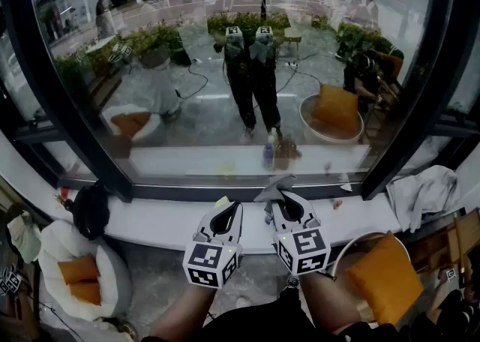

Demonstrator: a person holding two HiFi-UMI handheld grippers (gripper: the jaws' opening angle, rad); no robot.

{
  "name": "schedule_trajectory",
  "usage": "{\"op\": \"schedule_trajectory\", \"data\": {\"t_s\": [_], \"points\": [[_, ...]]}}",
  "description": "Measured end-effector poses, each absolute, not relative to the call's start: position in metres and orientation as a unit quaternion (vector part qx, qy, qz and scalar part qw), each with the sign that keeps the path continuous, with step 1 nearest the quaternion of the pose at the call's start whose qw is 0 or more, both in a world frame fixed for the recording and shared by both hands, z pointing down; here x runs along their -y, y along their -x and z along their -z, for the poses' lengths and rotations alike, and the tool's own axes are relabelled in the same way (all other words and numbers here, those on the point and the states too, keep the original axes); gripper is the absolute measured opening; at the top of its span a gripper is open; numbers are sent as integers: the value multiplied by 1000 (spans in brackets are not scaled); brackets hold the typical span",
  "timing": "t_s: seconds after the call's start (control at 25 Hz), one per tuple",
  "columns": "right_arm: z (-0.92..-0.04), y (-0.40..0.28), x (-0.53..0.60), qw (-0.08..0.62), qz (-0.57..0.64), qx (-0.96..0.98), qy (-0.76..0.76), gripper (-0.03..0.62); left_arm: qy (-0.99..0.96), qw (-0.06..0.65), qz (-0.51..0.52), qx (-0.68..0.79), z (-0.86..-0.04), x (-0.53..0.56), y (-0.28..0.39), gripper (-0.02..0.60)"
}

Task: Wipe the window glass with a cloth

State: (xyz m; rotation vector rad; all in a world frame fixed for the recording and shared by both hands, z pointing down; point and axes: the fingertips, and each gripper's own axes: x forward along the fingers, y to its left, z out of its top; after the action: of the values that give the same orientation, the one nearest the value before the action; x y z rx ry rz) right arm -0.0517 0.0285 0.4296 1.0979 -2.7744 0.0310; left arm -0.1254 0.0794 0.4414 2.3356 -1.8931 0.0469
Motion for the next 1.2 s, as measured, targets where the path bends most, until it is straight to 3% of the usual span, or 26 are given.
{"op": "schedule_trajectory", "data": {"t_s": [1.2], "points": [[-415,67,-11,65,7,931,-359,40,-764,60,-13,642,-438,-75,140,8]]}}
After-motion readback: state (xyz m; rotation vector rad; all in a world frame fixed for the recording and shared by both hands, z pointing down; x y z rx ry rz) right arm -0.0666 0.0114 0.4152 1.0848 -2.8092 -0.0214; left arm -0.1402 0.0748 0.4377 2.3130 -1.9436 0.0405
